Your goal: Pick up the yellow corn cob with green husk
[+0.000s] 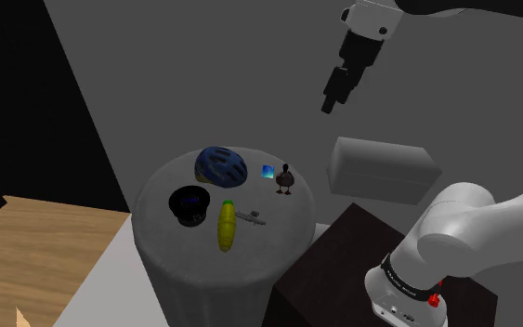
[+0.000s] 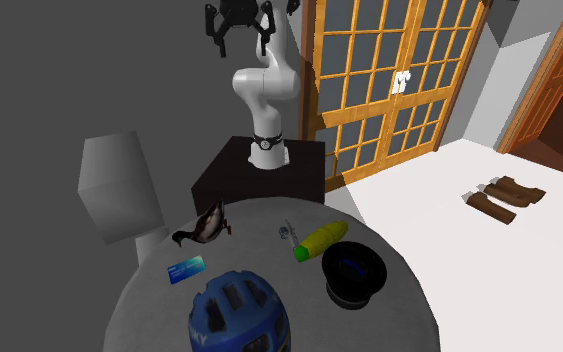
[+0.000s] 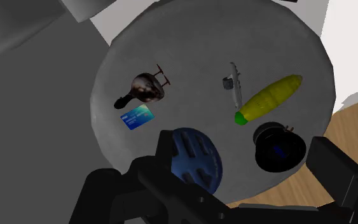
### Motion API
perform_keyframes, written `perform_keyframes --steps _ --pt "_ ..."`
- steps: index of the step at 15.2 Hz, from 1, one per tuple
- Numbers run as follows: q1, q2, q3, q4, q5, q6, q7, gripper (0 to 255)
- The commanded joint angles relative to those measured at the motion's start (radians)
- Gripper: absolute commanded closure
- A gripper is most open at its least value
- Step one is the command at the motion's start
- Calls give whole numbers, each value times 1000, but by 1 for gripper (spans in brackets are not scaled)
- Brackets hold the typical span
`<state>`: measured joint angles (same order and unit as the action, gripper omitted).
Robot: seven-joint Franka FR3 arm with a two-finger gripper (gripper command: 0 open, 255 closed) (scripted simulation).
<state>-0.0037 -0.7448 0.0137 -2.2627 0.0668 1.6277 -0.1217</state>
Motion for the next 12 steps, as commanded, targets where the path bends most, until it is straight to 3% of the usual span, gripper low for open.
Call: perform_keyframes --steps 1,12 --pt "0 0 0 0 0 0 0 0" --pt "-4 66 188 -262 107 357 290 0"
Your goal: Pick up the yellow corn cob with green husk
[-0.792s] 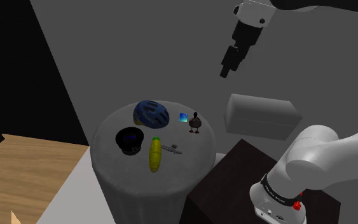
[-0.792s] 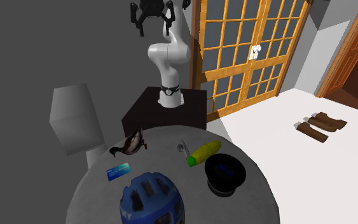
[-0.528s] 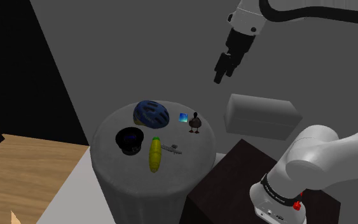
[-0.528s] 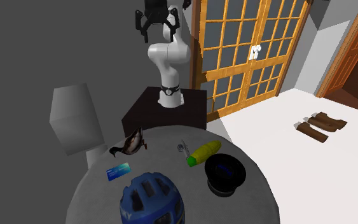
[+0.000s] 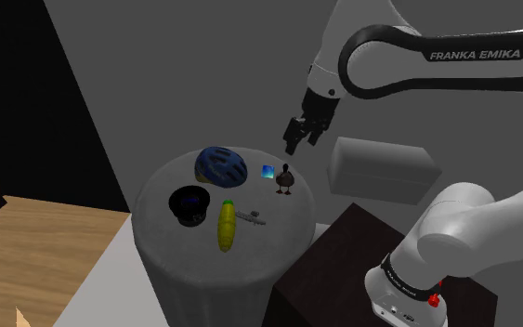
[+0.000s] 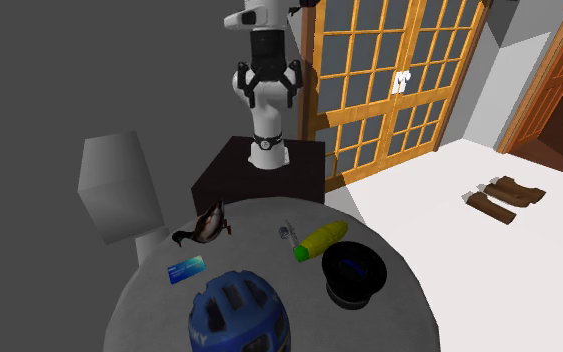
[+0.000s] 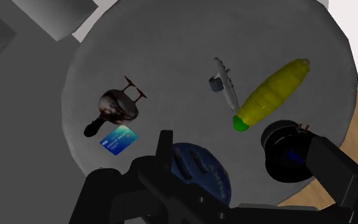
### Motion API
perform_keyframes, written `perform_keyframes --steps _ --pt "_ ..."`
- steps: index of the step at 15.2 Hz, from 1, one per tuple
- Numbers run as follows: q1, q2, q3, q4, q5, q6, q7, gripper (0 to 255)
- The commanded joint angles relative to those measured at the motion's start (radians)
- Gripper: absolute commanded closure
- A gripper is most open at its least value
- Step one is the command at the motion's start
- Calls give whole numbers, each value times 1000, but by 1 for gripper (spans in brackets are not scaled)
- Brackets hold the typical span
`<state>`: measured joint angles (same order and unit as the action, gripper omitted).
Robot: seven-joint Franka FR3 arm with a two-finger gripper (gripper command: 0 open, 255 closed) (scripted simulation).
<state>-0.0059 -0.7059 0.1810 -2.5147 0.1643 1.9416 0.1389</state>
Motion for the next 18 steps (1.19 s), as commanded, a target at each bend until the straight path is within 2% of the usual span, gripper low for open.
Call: perform_keyframes --steps 1,7,11,15,18 --pt "-2 45 39 -25 19 78 57 0" --pt "-12 198 158 -75 54 298 225 0" --pt "-37 338 242 -73 43 447 353 0" --pt "-83 505 329 -44 -29 587 516 0" --pt "-123 647 382 -3 -154 678 683 0"
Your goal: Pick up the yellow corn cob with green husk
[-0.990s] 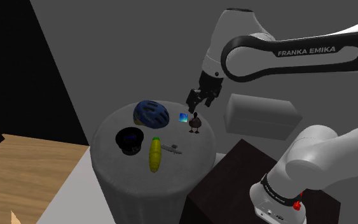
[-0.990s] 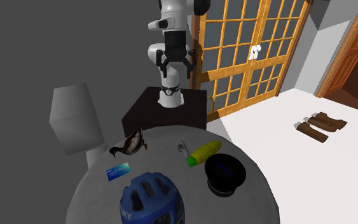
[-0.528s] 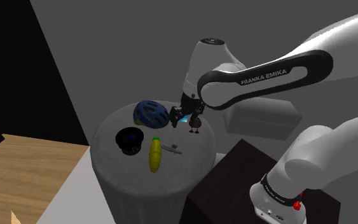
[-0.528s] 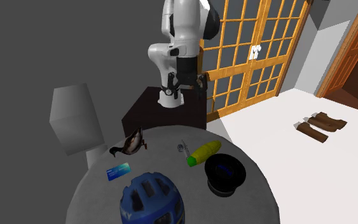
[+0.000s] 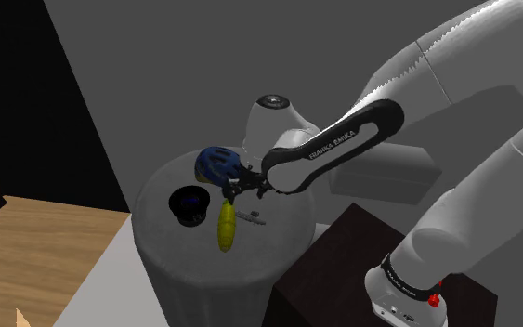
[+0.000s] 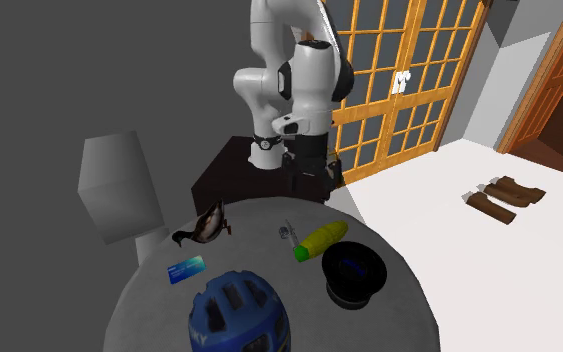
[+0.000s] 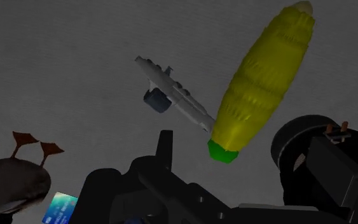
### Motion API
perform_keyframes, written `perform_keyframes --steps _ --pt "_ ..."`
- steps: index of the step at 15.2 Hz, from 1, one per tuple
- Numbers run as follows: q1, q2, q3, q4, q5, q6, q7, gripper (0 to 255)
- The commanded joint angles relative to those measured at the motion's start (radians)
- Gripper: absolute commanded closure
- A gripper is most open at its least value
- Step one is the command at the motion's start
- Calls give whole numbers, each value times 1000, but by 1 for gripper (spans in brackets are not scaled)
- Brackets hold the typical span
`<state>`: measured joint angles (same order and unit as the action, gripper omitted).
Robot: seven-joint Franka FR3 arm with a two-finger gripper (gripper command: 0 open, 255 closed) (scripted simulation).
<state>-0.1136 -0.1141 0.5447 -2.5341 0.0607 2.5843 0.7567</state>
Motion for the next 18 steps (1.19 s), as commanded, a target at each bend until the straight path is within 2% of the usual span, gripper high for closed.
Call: perform_keyframes --steps 1,3,6,7,14,16,17,18 --pt "-24 105 28 34 -109 61 132 0" --pt "-20 208 22 76 -241 101 275 0" --pt "42 352 -45 155 -420 139 473 0" --pt "50 353 -52 155 -418 140 473 0" --pt "115 455 -139 170 -548 216 572 0" --pt "116 454 -140 170 -547 216 572 0" --pt "114 454 -140 171 -546 215 569 255" --pt "113 454 -139 170 -545 215 568 255"
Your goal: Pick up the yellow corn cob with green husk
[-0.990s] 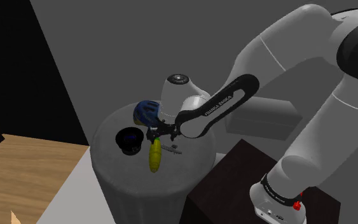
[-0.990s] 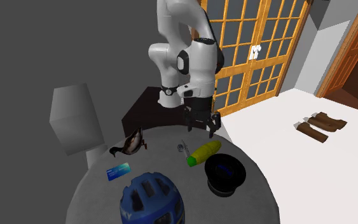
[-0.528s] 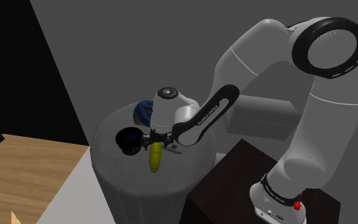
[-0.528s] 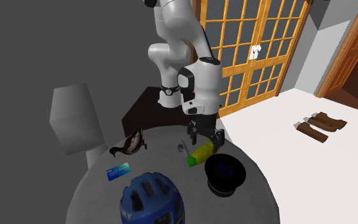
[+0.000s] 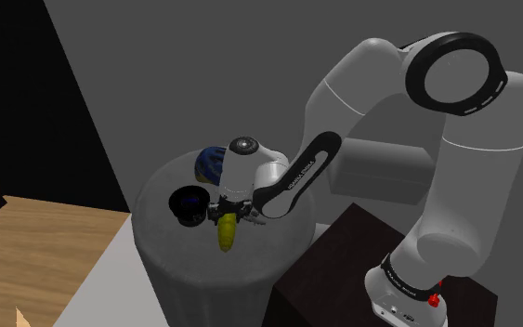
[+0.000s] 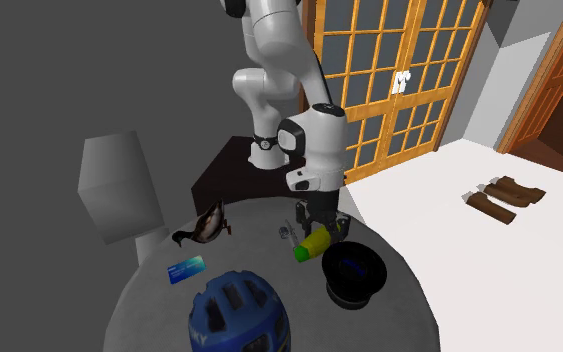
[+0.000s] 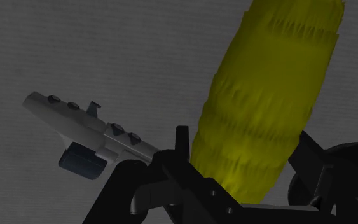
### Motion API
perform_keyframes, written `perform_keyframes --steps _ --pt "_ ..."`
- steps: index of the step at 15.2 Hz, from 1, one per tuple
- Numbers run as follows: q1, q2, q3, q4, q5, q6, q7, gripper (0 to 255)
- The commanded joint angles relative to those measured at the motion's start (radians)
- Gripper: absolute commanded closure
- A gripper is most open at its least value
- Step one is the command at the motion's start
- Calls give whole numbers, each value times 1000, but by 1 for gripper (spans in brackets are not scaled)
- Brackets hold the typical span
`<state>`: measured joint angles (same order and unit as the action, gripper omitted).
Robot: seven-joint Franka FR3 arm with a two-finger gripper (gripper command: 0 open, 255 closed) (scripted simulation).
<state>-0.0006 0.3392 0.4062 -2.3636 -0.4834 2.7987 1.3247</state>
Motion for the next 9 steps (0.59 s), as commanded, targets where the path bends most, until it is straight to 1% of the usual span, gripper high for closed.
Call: perform_keyframes --steps 1,8,9 --pt "0 1 -1 0 -1 1 0 255" --pt "3 1 -2 -1 -3 2 4 255" --pt "-7 -12 11 -3 13 -8 -9 255"
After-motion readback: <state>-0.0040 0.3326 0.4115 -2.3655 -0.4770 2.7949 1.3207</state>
